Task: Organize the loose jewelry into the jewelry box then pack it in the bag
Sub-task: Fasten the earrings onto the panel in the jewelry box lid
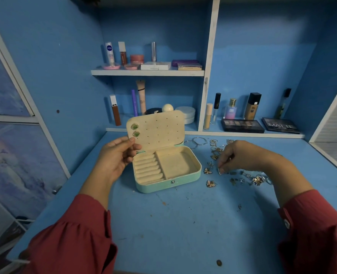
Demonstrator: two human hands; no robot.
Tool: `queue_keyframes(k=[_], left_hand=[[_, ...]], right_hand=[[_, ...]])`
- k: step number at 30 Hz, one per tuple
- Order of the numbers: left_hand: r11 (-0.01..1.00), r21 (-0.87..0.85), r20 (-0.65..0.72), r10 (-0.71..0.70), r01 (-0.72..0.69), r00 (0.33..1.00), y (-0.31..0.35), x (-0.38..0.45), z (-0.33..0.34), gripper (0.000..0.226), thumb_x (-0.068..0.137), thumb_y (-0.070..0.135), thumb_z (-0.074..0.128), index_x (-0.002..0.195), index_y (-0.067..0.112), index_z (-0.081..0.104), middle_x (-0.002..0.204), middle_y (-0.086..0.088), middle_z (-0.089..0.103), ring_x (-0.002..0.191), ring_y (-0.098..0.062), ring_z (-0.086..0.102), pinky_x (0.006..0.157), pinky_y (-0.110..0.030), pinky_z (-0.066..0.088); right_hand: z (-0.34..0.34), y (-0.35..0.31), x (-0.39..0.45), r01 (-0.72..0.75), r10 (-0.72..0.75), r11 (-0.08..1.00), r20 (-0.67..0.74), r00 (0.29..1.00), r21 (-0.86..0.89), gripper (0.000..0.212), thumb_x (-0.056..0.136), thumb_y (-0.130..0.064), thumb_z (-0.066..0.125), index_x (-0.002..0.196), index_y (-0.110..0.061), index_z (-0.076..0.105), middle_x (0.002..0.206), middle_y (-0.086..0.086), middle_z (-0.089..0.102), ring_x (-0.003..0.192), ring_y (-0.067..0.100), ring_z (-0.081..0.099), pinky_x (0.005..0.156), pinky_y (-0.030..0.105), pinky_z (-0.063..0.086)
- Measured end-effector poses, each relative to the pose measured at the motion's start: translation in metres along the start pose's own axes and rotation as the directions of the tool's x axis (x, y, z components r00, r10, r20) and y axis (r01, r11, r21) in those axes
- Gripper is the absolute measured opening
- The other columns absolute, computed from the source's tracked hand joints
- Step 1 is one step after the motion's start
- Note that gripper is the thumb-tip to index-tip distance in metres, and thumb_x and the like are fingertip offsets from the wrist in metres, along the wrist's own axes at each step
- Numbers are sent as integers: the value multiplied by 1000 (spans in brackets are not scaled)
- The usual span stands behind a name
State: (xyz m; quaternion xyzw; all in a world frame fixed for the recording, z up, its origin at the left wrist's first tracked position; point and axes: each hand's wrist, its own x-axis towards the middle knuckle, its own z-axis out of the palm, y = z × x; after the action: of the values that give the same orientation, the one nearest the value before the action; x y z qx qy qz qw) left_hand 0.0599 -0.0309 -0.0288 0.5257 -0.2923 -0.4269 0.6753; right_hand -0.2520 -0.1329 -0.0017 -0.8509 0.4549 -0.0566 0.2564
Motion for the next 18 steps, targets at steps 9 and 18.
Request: queue_keyframes(k=[9,18], left_hand=[[999,52,-35,17,-15,999,-5,8,-4,8,93,8,58,96,6,66,51,0,58,38,-6,41,35,-15,33],[991,132,-31,25,-21,999,-4,9,-7,8,92,5,57,91,5,65,54,-2,58,39,-7,41,36,-17,32]], right_hand=[[4,-20,-3,159,-131,972,-160,978,174,9,80,-25,76,80,-17,72,64,-11,63,59,5,52,61,30,47],[58,-101,33,310,-243,923,-278,929,229,3,87,-24,68,85,-23,69,77,-15,63,72,-1,54,70,17,43]])
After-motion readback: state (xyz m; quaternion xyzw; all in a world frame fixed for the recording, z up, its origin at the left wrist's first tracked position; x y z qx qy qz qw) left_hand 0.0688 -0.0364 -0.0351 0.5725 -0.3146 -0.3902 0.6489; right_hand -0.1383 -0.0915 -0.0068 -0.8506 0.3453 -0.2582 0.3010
